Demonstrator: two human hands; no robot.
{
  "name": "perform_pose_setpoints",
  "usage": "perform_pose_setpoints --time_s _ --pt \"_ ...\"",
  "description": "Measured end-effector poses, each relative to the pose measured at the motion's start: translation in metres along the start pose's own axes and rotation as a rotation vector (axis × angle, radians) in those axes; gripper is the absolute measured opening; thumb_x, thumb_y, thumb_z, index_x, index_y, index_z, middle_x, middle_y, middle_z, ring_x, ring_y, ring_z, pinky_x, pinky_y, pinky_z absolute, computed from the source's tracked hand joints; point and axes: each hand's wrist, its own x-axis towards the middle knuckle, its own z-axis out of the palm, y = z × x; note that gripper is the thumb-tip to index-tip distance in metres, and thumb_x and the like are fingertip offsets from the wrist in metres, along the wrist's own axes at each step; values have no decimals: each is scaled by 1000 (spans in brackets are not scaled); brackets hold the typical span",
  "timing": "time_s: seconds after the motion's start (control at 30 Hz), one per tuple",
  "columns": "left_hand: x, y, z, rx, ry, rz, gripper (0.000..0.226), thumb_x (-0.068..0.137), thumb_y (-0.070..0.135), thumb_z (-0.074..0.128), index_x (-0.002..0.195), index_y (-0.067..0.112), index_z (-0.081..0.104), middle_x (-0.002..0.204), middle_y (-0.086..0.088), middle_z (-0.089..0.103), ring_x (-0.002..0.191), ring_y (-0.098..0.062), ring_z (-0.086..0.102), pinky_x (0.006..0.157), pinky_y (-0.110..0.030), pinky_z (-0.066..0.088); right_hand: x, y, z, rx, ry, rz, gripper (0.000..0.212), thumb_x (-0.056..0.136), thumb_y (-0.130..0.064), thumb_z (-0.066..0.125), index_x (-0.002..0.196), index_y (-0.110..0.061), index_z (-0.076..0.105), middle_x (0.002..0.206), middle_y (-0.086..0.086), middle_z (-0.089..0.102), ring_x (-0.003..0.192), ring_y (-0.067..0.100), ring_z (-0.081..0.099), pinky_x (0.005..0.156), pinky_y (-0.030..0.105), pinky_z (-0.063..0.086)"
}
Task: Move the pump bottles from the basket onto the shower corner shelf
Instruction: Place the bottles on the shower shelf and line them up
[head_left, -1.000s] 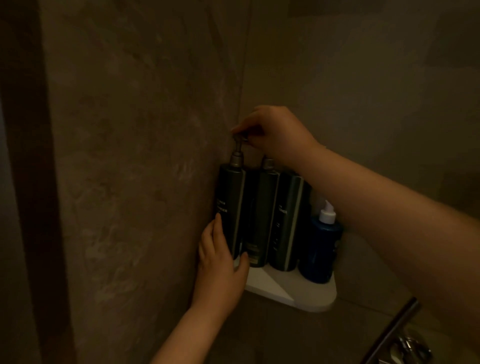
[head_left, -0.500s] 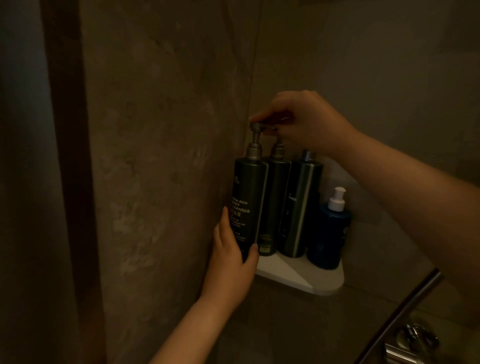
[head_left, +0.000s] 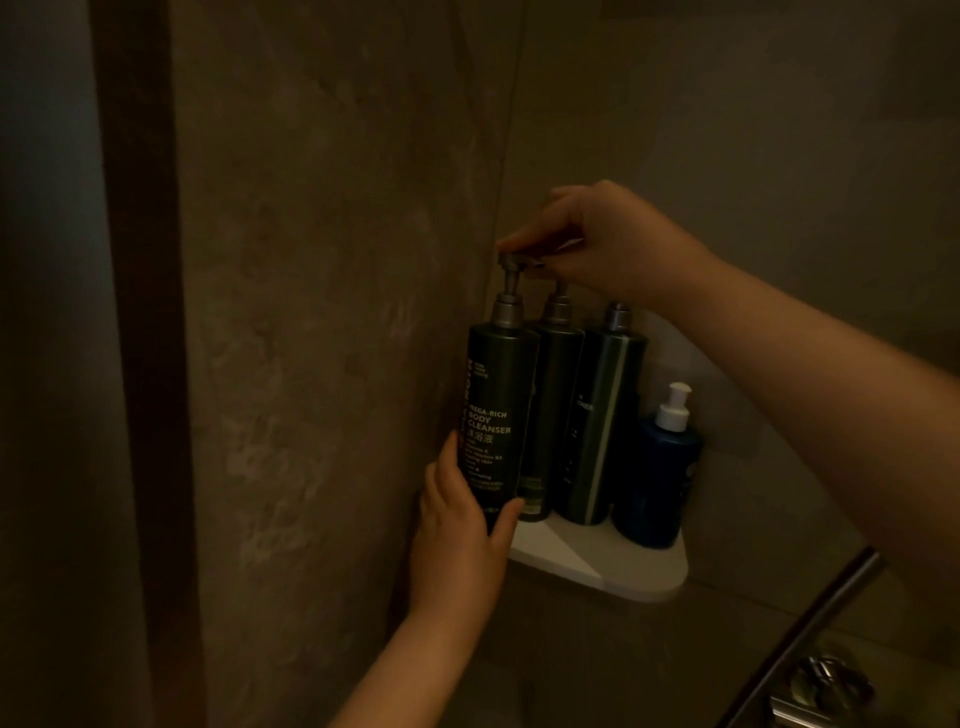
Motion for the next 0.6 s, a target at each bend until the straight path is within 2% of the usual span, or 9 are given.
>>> perform_pose_setpoints --time_s 0.13,0.27,0.33,0.4,0.47,0.6 --pt "3 -1 5 47 97 -26 91 72 37 76 141 22 19 133 -3 38 112 -2 28 92 -22 32 3 -4 2 -93 11 -19 24 81 -15 72 104 -18 72 77 -19 50 69 -7 54 67 -1 39" --pt "4 0 8 44 98 -45 93 72 36 77 142 20 19 135 -4 35 117 -4 27 96 -24 29 3 -4 2 -102 21 -13 24 81 -13 72 105 -16 72 75 -19 49 68 -8 54 69 0 40" --pt "1 0 8 -15 69 -39 92 76 41 71 144 27 11 140 1 28 120 -1 22 101 -25 27 3 -3 2 -104 16 -9 25 81 -13 72 106 -15 72 75 -20 50 68 -13 54 73 2 41" --pt "-2 1 5 -126 5 -35 86 82 44 62 142 41 1 145 10 21 125 3 19 104 -24 22 4 -3 2 -103 6 -11 25 82 -13 71 107 -16 72 77 -20 52 72 -8 56 76 7 44" --pt "-3 1 3 -249 -61 -63 80 87 37 58 139 51 -1 147 15 22 128 4 24 104 -22 24 4 -4 0 -105 -6 -16 26 82 -13 70 108 -17 71 80 -19 52 74 -3 58 77 9 46" --pt "-1 -5 -2 -248 -71 -51 79 87 29 62 137 51 5 139 23 26 125 5 30 101 -19 30 6 -3 -2 -136 -45 -31 28 83 -12 69 110 -18 70 76 -21 50 75 -21 51 82 6 37"
